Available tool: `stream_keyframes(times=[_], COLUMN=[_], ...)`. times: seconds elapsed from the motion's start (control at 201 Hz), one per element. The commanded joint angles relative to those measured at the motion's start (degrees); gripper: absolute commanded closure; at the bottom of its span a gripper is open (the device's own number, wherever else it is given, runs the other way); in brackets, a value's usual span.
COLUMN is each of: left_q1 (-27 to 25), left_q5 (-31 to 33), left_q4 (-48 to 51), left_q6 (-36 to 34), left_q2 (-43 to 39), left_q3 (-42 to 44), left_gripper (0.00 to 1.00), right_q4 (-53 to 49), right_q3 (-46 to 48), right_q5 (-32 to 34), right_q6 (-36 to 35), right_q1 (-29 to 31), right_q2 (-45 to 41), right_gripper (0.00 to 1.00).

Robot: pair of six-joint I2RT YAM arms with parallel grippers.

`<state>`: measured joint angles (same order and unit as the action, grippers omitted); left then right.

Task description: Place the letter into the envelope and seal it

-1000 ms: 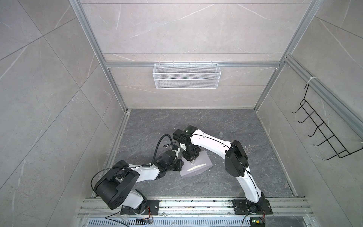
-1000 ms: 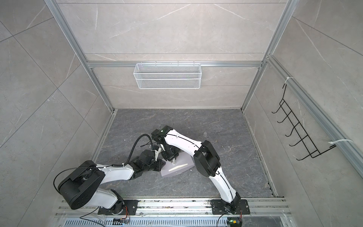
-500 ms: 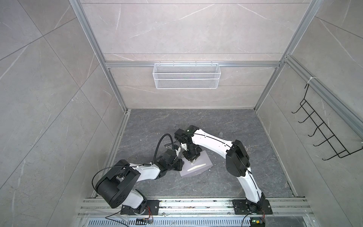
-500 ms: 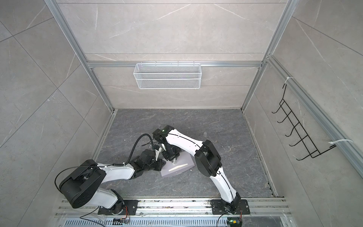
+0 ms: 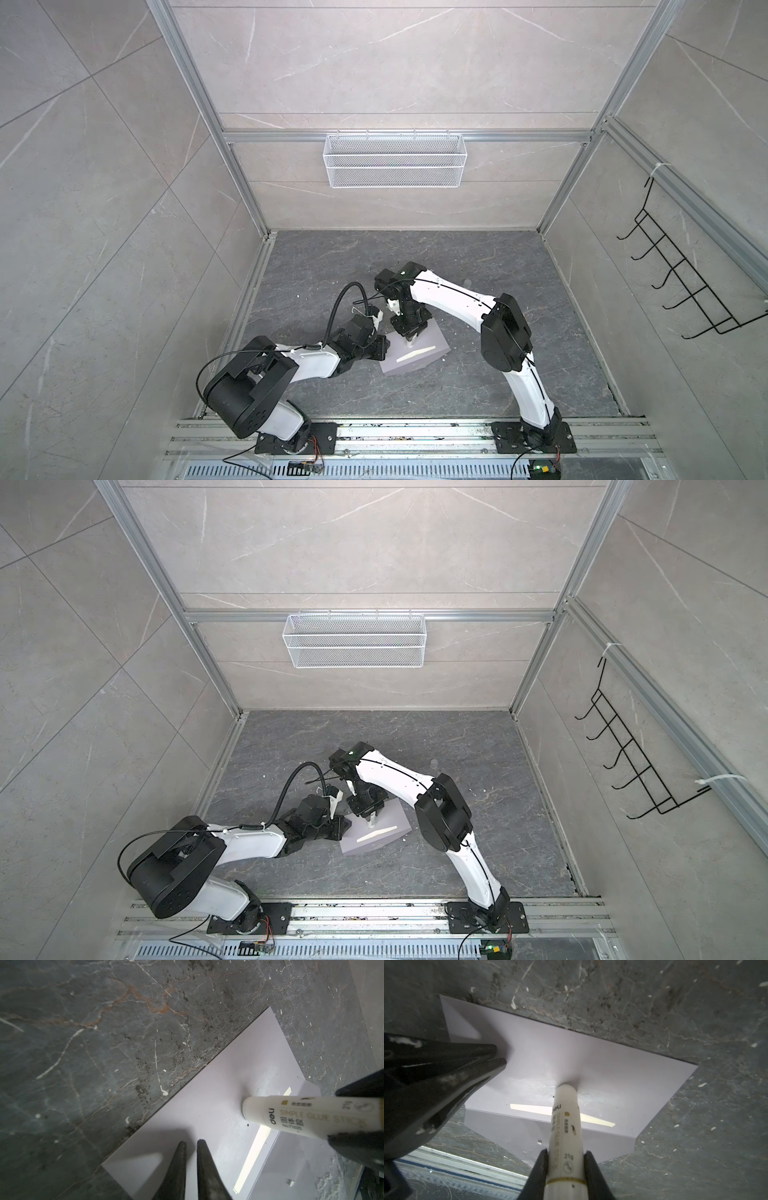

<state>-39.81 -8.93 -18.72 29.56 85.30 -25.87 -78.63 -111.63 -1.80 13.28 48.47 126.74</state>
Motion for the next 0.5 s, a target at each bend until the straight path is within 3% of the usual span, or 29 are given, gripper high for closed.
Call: stream_keyframes(times=[0.0, 0.493], left_q1=[0.17, 0.11], left_q5=[1.13, 0.71], left_q4=[4.31, 4.26], left_q6=[-1.30, -1.19], left_q2=[1.97, 1.98], left_q3=[-0.03, -0.23], left_gripper=[0.84, 0.84], right_q4=[-1.44, -1.42], right_q3=[2.75, 6.67], right_q5=[6.69, 10.77], right_q6=[0.22, -0.09], right_q1=[-1.70, -5.18], right_q2=[0.82, -0.61], right_gripper=[1.00, 1.00])
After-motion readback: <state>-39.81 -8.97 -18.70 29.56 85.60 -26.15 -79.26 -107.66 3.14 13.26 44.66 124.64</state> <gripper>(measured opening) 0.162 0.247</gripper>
